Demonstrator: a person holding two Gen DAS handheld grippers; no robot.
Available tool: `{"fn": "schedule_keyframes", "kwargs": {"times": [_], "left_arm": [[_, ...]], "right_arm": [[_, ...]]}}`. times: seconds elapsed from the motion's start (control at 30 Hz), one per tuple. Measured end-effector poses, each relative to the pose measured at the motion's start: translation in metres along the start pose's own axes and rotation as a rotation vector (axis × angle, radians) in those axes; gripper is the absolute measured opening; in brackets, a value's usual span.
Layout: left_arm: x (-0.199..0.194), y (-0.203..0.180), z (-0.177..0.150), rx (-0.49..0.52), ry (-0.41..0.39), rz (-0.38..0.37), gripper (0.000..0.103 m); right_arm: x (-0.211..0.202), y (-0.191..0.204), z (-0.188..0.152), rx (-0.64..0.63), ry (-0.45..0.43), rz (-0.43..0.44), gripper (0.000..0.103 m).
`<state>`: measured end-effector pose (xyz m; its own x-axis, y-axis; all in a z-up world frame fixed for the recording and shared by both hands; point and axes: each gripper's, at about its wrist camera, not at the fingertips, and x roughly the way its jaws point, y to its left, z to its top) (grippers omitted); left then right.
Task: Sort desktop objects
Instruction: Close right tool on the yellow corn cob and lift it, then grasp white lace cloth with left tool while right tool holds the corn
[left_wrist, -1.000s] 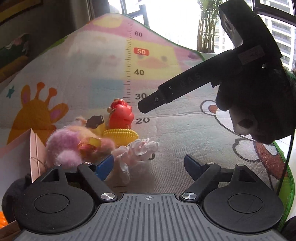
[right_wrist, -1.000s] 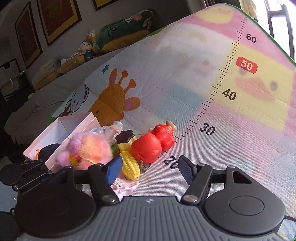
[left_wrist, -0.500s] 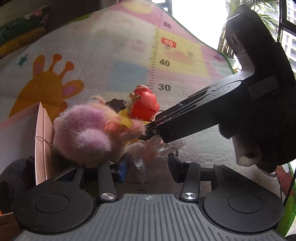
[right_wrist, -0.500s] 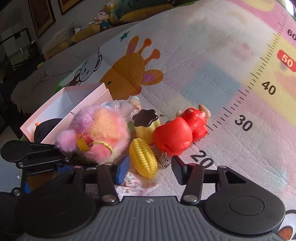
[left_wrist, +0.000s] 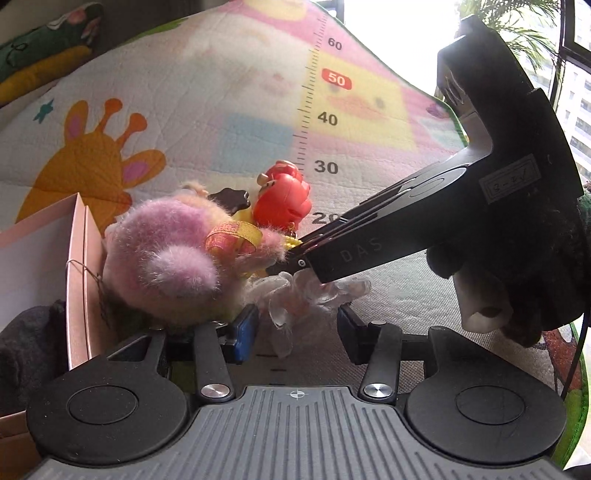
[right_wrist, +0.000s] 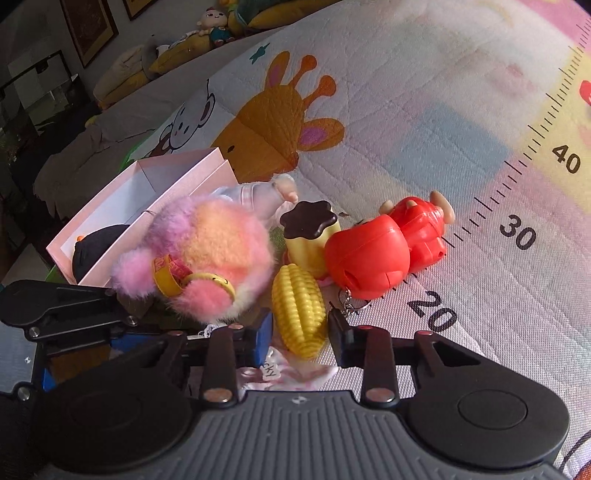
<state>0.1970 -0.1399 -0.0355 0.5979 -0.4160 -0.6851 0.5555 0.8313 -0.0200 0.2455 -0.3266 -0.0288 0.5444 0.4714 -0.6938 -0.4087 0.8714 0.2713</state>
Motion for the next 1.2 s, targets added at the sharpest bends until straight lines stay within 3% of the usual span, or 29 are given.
{"fn": "schedule_keyframes", "kwargs": {"times": [0.4, 0.77, 1.0, 1.13, 1.2], "left_arm": [[0.011, -0.008, 0.002, 0.025, -0.008, 0.003, 0.056], [0.017, -0.007, 0.006, 0.029, -0.021, 0.041, 0.056], [0.014, -0.006, 0.004, 0.035, -0.019, 0.033, 0.037], [0.01, -0.005, 0.002, 0.032, -0.019, 0.02, 0.039], [0.008, -0.004, 0.002, 0.021, -0.026, 0.007, 0.047]], "right_arm": [[-0.041, -0.032, -0.031, 0.143, -0.07, -0.06, 0.031], [-0.046, -0.023, -0.031, 0.059, -0.092, -0.163, 0.031], [-0.034, -0.018, -0.023, 0.001, -0.088, -0.196, 0.039], [-0.026, -0.017, -0.022, -0.026, -0.073, -0.215, 0.039], [-0.025, -0.019, -0.022, -0.023, -0.074, -0.211, 0.039]]}}
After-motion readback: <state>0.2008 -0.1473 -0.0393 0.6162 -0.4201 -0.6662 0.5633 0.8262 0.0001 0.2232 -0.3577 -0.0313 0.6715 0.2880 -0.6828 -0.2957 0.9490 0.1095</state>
